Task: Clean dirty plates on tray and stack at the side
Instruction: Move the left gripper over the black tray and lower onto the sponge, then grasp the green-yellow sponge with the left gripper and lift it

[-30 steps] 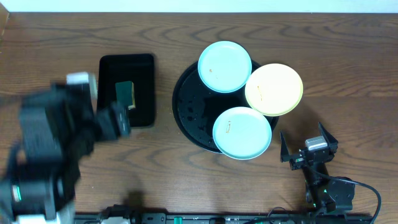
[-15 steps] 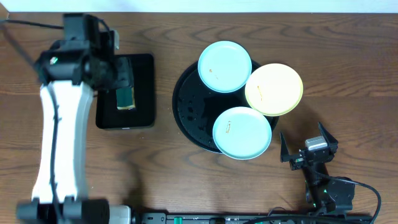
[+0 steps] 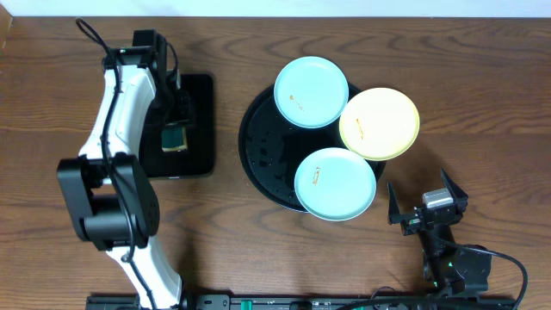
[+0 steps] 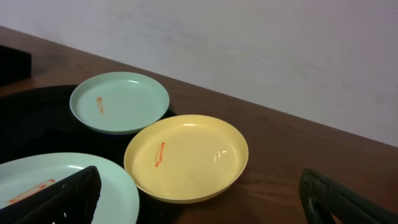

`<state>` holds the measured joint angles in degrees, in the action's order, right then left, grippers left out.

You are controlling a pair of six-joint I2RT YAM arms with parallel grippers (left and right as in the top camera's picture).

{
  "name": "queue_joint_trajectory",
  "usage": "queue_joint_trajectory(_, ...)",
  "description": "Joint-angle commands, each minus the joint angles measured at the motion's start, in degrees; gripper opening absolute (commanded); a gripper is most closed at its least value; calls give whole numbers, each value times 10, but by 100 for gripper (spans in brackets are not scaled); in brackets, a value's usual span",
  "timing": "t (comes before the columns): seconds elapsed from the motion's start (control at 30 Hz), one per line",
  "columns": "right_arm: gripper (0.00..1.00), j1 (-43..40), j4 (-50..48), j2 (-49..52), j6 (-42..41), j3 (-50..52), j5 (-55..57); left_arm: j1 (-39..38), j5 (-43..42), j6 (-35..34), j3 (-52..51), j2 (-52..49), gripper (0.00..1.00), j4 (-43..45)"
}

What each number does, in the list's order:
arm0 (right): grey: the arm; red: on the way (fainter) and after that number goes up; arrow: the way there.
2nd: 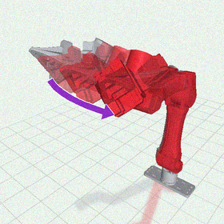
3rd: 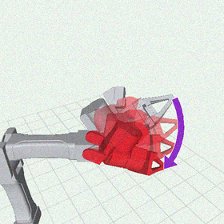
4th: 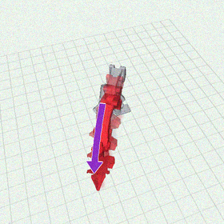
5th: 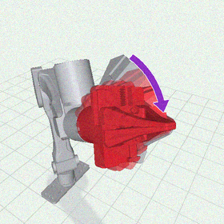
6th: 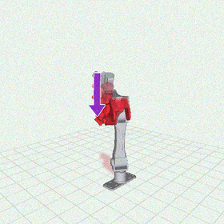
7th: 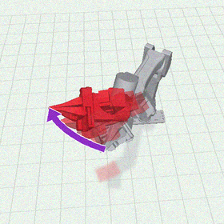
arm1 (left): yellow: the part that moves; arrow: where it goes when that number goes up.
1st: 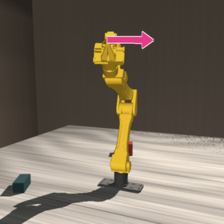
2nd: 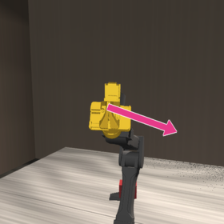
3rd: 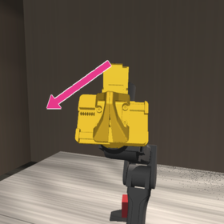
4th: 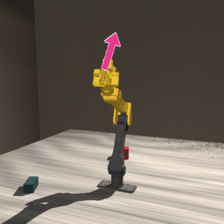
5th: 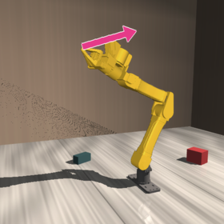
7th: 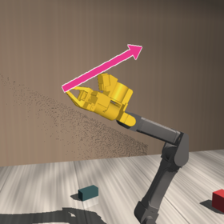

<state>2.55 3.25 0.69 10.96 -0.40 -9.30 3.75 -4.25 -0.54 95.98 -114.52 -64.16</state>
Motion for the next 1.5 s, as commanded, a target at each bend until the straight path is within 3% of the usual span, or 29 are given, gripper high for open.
queue_joint_trajectory(0.0,99,7,2,-3,-6,1,1,26,13,-19,-2,-30,68,2)
queue_joint_trajectory(0.73,99,7,2,-3,-6,1,1,31,3,-25,-40,-98,67,39)
queue_joint_trajectory(0.93,99,7,2,-3,-6,1,1,31,4,-25,-57,-98,49,64)
queue_joint_trajectory(1.1,99,7,2,-3,-6,1,1,31,5,-25,-57,-98,8,66)
queue_joint_trajectory(1.2,99,7,2,-3,-6,1,1,31,5,-25,-56,-95,8,64)
queue_joint_trajectory(1.23,99,7,2,-3,-6,1,1,31,5,-25,-56,-91,8,64)
queue_joint_trajectory(1.27,99,7,2,-3,-6,1,1,31,5,-25,-56,-88,17,64)
queue_joint_trajectory(1.3,99,7,2,-3,-6,1,1,31,5,-25,-56,-85,44,64)
queue_joint_trajectory(1.33,99,7,2,-3,-6,1,1,31,5,-25,-56,-82,59,64)
queue_joint_trajectory(1.4,99,7,2,-3,-6,1,1,31,5,-25,-51,-77,70,63)
queue_joint_trajectory(1.47,99,7,2,-3,-6,1,1,31,5,-26,-45,-70,73,62)
